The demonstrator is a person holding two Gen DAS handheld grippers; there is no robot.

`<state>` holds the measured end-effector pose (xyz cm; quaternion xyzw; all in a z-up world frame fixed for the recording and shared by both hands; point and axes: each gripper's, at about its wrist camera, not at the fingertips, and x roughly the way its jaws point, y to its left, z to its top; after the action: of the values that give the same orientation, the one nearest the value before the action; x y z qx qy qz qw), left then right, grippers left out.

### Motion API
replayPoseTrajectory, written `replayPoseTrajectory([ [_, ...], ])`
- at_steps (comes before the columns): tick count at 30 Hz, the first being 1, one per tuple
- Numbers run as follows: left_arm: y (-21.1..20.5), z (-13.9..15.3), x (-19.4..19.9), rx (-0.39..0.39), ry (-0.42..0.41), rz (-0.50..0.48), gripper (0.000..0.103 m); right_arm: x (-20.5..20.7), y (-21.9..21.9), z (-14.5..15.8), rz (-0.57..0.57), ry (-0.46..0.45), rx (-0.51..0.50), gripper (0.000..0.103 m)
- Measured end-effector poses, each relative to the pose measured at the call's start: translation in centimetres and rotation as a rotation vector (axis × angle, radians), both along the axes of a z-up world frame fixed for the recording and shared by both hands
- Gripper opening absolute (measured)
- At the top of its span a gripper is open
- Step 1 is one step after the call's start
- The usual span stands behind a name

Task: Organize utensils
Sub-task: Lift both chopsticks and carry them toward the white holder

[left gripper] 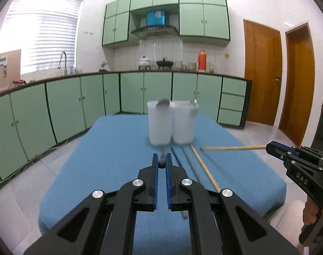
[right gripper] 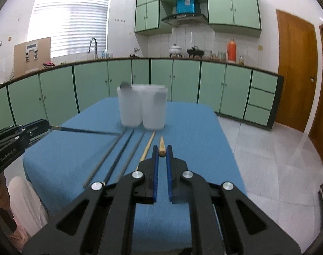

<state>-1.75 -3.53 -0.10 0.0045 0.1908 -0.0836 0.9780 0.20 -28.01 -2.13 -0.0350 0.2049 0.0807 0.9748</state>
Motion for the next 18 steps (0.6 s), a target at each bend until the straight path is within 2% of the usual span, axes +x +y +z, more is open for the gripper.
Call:
replayPoseTrajectory([
  [11,1.4,4.6,3.5,-0.042,-0.051,-0.009,0.006,3.8,-0.4,6.0,0.049,-0.055,-0.008,0.006],
  [18,1.9,6.7,6.3,-0.055,-0.043,-0.047,0.006,6.5,-0.8,8.3,0.088,-0.037,0.000,0.006],
])
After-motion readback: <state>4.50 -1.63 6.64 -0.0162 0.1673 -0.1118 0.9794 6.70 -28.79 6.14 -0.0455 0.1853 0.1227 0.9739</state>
